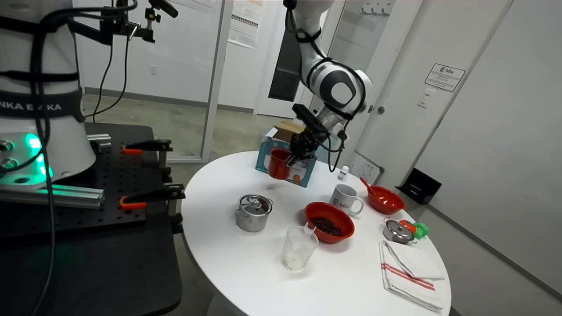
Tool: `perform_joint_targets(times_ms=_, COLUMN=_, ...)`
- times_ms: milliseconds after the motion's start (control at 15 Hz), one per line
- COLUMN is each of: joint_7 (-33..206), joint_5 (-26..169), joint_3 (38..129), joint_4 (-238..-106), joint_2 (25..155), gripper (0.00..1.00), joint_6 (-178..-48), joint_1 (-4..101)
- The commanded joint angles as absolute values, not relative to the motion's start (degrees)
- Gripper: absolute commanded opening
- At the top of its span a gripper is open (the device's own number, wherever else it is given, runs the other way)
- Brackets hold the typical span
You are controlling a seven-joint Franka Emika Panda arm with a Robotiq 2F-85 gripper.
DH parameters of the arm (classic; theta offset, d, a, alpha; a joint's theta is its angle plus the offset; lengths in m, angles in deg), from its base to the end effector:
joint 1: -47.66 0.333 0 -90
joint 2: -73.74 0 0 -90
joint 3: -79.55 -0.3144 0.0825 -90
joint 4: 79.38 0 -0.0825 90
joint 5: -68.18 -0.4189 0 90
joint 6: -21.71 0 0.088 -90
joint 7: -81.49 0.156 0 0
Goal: Move the red mug to the right
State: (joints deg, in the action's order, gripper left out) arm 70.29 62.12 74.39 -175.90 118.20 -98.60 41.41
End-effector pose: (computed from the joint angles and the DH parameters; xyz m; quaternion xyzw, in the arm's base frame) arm 0.6357 -0.0011 0.0518 -0.9802 -0.0452 0.1693 0.0920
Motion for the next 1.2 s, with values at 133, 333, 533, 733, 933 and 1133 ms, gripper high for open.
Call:
perform_joint_targets(times_ms=133, joint_7=74.17, joint_5=52.69, joint_3=76.28, joint_4=-181.64, joint_2=110.07, gripper=0.02, joint_6=-97.38, joint_1=36.46)
perform_joint_targets(times_ms=333, joint_7=78.09, joint_5=49.73, joint_3=78.88, joint_4=-184.12, joint_2=106.33, gripper=0.02, joint_6=-97.84, joint_1=34.97)
perform_joint_targets(times_ms=533, joint_7=83.52, joint_5=48.07, joint_3=81.79, joint_4=-186.21, joint_2=102.17, gripper=0.02, joint_6=-97.28, joint_1=34.36)
perform_joint_targets(times_ms=733, joint_7=90.65, joint_5=47.32, joint_3=84.49, joint_4=-187.00, joint_2=98.87, gripper=0.02, joint_6=-96.83, joint_1=34.70)
perform_joint_targets(times_ms=933, joint_7=95.55, joint_5=46.39, joint_3=85.14, joint_4=-188.09, joint_2=96.00, gripper=0.02, joint_6=-98.82, joint_1=35.69)
perform_joint_targets(times_ms=1133, joint_7=94.14, joint_5=47.54, joint_3=85.49, joint_4=-185.70, joint_2=97.97, gripper=0.08, joint_6=-97.47, joint_1=35.34)
